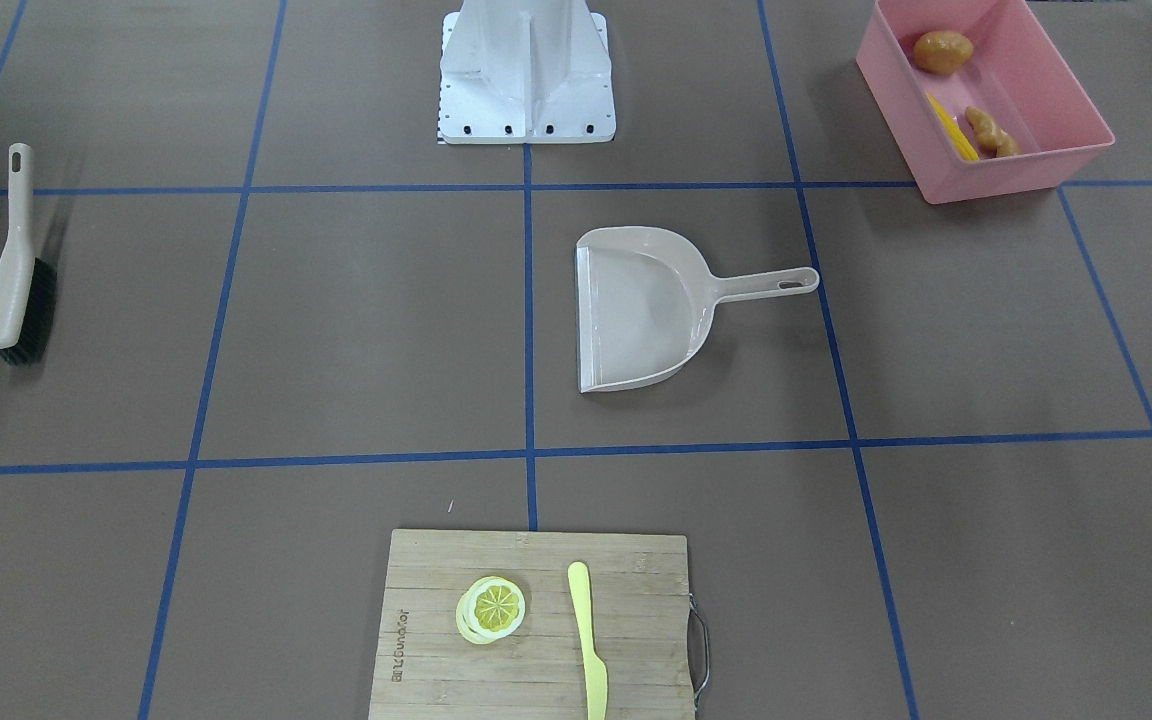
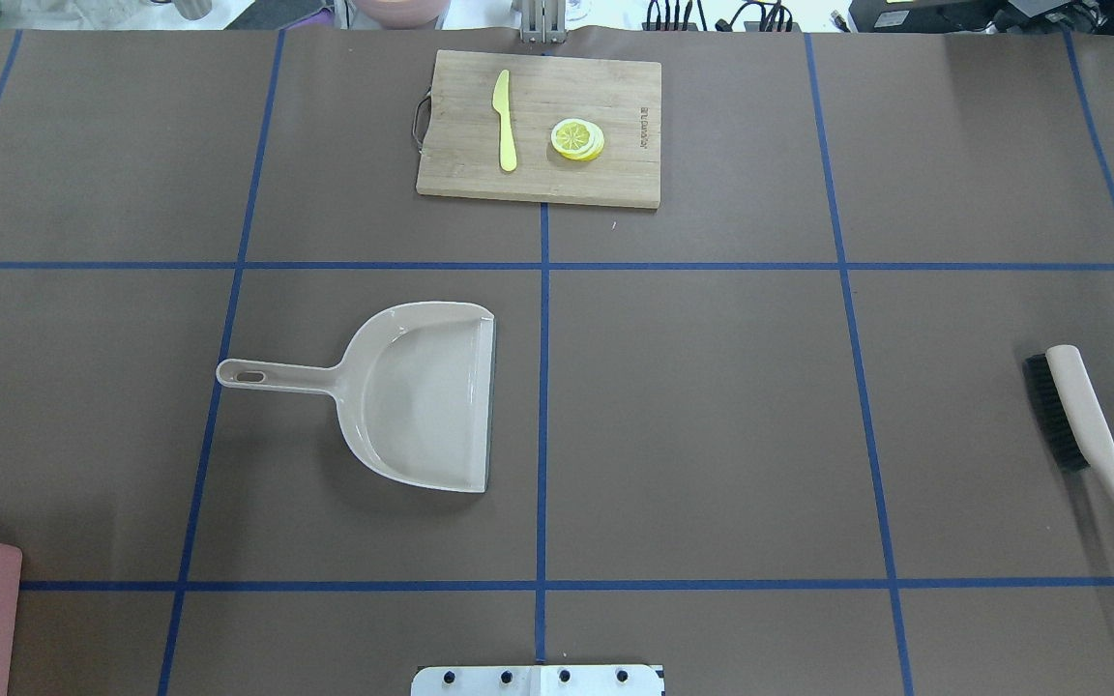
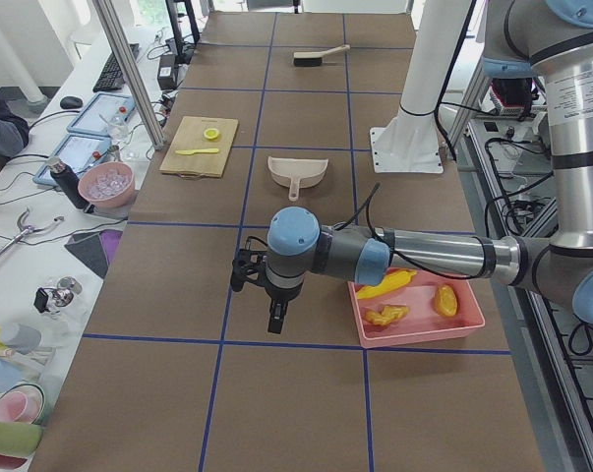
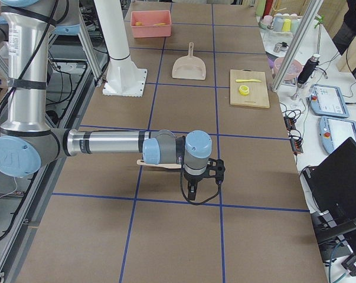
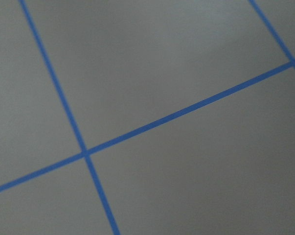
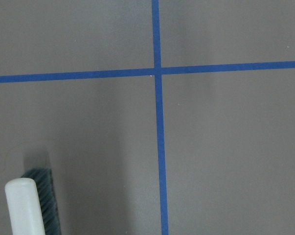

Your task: Sweep and dump trash into bin

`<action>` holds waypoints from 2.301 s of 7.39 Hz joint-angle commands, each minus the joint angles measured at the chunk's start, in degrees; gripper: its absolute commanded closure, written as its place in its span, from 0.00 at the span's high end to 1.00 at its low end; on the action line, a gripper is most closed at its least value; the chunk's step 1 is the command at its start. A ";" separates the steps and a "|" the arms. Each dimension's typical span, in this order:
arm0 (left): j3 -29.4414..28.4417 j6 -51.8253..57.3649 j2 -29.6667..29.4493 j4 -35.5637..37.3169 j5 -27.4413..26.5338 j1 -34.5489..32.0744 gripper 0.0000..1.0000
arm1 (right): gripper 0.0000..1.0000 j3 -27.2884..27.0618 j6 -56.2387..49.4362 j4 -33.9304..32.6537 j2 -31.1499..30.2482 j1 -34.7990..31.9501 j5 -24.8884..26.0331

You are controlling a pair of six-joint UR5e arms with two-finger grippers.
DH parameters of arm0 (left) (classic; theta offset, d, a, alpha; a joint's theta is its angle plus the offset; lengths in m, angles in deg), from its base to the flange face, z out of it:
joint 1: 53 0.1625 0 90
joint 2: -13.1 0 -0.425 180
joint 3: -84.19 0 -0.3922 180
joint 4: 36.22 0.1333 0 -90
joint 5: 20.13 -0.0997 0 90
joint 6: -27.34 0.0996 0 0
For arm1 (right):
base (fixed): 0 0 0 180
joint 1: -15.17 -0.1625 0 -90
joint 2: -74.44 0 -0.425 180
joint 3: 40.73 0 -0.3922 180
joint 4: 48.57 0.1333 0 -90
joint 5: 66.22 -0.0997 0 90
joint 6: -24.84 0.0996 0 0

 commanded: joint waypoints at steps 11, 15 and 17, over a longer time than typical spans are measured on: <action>-0.63 0.65 -6.20 7.02 -3.51 -0.54 0.98 | 1.00 0.09 0.07 0.00 -0.08 -0.07 -0.01; -3.44 0.39 -10.33 7.20 -3.68 -0.37 0.98 | 1.00 0.09 0.07 0.00 -0.08 0.01 -0.01; -3.01 0.47 -10.34 7.38 -3.33 -0.11 0.98 | 1.00 0.09 0.07 0.00 -0.08 -0.07 -0.01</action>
